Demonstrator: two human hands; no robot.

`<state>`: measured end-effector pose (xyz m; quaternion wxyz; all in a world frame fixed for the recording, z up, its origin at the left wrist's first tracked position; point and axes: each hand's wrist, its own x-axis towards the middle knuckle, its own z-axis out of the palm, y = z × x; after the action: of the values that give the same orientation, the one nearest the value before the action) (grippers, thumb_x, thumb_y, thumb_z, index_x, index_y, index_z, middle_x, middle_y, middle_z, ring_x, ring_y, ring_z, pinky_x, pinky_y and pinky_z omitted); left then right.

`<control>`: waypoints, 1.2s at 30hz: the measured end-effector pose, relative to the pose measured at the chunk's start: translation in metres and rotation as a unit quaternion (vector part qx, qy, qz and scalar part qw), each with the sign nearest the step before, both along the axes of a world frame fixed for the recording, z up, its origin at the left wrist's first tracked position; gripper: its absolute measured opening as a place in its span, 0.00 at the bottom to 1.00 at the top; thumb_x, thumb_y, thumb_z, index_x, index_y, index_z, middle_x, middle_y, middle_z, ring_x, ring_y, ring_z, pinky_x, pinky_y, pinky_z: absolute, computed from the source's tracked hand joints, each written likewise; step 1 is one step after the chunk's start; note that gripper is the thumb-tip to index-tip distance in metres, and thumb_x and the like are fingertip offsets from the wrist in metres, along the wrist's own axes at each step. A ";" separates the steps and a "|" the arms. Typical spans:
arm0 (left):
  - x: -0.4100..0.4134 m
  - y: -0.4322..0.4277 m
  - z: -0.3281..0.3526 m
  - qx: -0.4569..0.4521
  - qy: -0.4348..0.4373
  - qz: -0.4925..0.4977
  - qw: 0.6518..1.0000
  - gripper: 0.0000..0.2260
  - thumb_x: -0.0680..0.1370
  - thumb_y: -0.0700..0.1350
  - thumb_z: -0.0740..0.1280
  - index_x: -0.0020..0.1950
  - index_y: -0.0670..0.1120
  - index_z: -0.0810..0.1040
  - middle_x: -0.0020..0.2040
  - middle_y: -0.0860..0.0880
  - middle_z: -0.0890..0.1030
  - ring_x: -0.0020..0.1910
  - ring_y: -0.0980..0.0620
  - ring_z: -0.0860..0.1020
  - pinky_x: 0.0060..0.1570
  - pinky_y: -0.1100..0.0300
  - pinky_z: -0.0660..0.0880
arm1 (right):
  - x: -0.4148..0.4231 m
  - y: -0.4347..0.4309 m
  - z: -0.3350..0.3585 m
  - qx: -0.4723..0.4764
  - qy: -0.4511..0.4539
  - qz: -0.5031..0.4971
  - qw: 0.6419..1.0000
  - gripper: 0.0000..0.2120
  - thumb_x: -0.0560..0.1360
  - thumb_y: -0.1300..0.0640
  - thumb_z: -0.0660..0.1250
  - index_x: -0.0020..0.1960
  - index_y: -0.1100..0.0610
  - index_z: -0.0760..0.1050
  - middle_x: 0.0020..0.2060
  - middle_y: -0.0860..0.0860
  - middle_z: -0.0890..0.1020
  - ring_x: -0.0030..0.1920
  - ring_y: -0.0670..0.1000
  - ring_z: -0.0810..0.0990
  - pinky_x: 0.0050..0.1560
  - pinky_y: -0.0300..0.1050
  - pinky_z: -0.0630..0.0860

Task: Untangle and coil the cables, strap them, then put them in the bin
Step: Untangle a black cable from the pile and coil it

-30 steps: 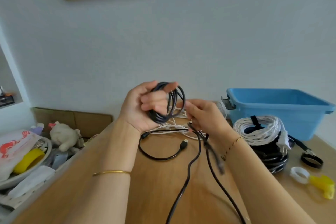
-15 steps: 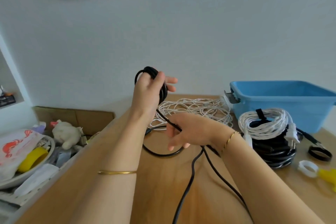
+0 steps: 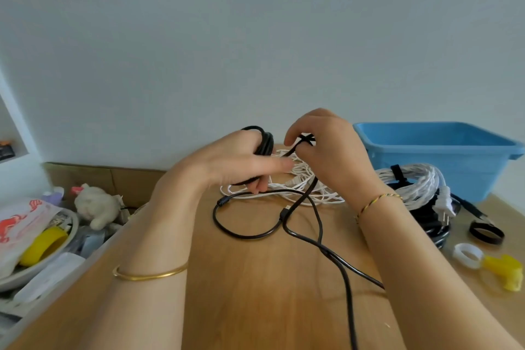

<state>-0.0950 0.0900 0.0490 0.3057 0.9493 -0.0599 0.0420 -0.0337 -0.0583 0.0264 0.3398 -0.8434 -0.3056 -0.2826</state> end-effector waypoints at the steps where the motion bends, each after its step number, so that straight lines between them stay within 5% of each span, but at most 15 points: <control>1: 0.000 -0.001 -0.001 0.033 0.011 0.003 0.999 0.19 0.74 0.55 0.69 0.51 0.39 0.77 0.33 0.46 0.83 0.31 0.53 0.79 0.41 0.57 0.77 | 0.001 0.001 -0.001 0.016 -0.001 0.013 1.000 0.13 0.70 0.68 0.62 0.44 0.53 0.81 0.49 0.50 0.78 0.50 0.53 0.77 0.49 0.53 0.76; 4: 0.005 0.006 -0.010 0.028 0.040 0.011 0.999 0.13 0.75 0.51 0.69 0.51 0.41 0.76 0.26 0.49 0.78 0.24 0.53 0.73 0.35 0.60 0.73 | 0.004 0.001 -0.003 0.042 0.027 0.049 0.998 0.15 0.73 0.68 0.64 0.48 0.52 0.82 0.49 0.48 0.80 0.48 0.49 0.79 0.48 0.49 0.78; 8: 0.009 0.028 -0.018 -0.259 0.098 -0.037 0.960 0.09 0.77 0.40 0.62 0.44 0.37 0.78 0.18 0.50 0.66 0.17 0.56 0.61 0.22 0.65 0.65 | 0.010 -0.009 -0.008 0.146 0.181 0.124 0.965 0.12 0.75 0.67 0.64 0.50 0.55 0.82 0.44 0.48 0.83 0.45 0.48 0.82 0.39 0.41 0.82; 12: 0.014 0.058 -0.022 -0.555 0.175 -0.179 0.793 0.06 0.73 0.42 0.68 0.40 0.40 0.80 0.18 0.52 0.68 0.16 0.60 0.60 0.17 0.68 0.65 | 0.020 -0.019 -0.020 0.212 0.247 0.107 0.939 0.12 0.76 0.69 0.62 0.55 0.61 0.79 0.41 0.59 0.83 0.34 0.50 0.83 0.34 0.43 0.82; 16: 0.027 0.069 -0.024 -0.697 0.250 -0.319 0.592 0.13 0.81 0.43 0.59 0.51 0.33 0.76 0.28 0.44 0.78 0.24 0.56 0.65 0.29 0.61 0.72 | 0.022 -0.011 -0.033 0.120 0.320 0.099 0.934 0.10 0.76 0.69 0.63 0.55 0.60 0.78 0.39 0.60 0.83 0.26 0.51 0.81 0.28 0.40 0.80; 19: 0.032 0.063 -0.029 -0.776 0.216 -0.308 0.506 0.14 0.80 0.43 0.61 0.52 0.31 0.75 0.28 0.43 0.78 0.22 0.51 0.72 0.29 0.59 0.74 | 0.016 0.002 -0.037 0.033 0.343 0.115 0.931 0.09 0.77 0.66 0.63 0.54 0.56 0.77 0.37 0.58 0.83 0.25 0.49 0.80 0.28 0.39 0.79; 21: 0.029 0.059 -0.029 -0.823 0.153 -0.254 0.485 0.16 0.79 0.43 0.63 0.53 0.29 0.75 0.27 0.45 0.76 0.22 0.51 0.73 0.27 0.61 0.75 | 0.011 0.008 -0.037 -0.021 0.350 0.144 0.925 0.08 0.78 0.65 0.63 0.54 0.58 0.78 0.37 0.58 0.83 0.28 0.50 0.80 0.30 0.40 0.79; 26: 0.028 0.047 -0.020 -0.848 -0.043 -0.111 0.517 0.17 0.81 0.39 0.56 0.66 0.29 0.65 0.31 0.46 0.74 0.25 0.55 0.72 0.38 0.59 0.80 | -0.015 0.023 -0.029 -0.106 0.406 0.223 0.880 0.10 0.78 0.66 0.61 0.58 0.63 0.76 0.34 0.56 0.79 0.27 0.47 0.78 0.30 0.37 0.78; 29: 0.035 0.038 -0.025 -0.750 -0.121 -0.017 0.651 0.06 0.83 0.40 0.56 0.54 0.37 0.68 0.30 0.45 0.77 0.25 0.54 0.73 0.42 0.51 0.82 | -0.022 0.022 -0.014 -0.145 0.387 0.217 0.885 0.08 0.78 0.61 0.63 0.49 0.67 0.77 0.26 0.51 0.78 0.22 0.46 0.76 0.33 0.42 0.80; 31: 0.038 0.030 -0.030 -0.633 -0.168 0.036 0.755 0.09 0.83 0.40 0.56 0.48 0.36 0.70 0.29 0.46 0.79 0.28 0.53 0.77 0.46 0.51 0.80 | -0.024 0.019 -0.008 -0.173 0.366 0.188 0.895 0.09 0.77 0.60 0.65 0.45 0.67 0.77 0.23 0.49 0.78 0.22 0.49 0.77 0.34 0.44 0.78; 34: 0.038 0.020 -0.032 -0.343 -0.220 0.076 0.910 0.14 0.83 0.41 0.56 0.40 0.41 0.75 0.35 0.47 0.82 0.40 0.51 0.82 0.49 0.58 0.76 | -0.026 0.017 -0.001 -0.189 0.345 0.165 0.904 0.09 0.75 0.60 0.66 0.50 0.67 0.77 0.28 0.54 0.78 0.22 0.48 0.77 0.29 0.39 0.77; 36: 0.037 0.016 -0.032 -0.168 -0.216 0.087 0.958 0.14 0.82 0.43 0.57 0.42 0.39 0.76 0.38 0.48 0.83 0.43 0.54 0.81 0.50 0.59 0.75 | -0.025 0.015 0.003 -0.203 0.302 0.145 0.920 0.08 0.74 0.60 0.66 0.50 0.64 0.79 0.29 0.53 0.78 0.21 0.46 0.76 0.29 0.37 0.76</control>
<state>-0.0577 0.1061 0.0169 0.4362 0.8540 -0.0341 0.2816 -0.0585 -0.0429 0.0291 0.2745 -0.8859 -0.3584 0.1061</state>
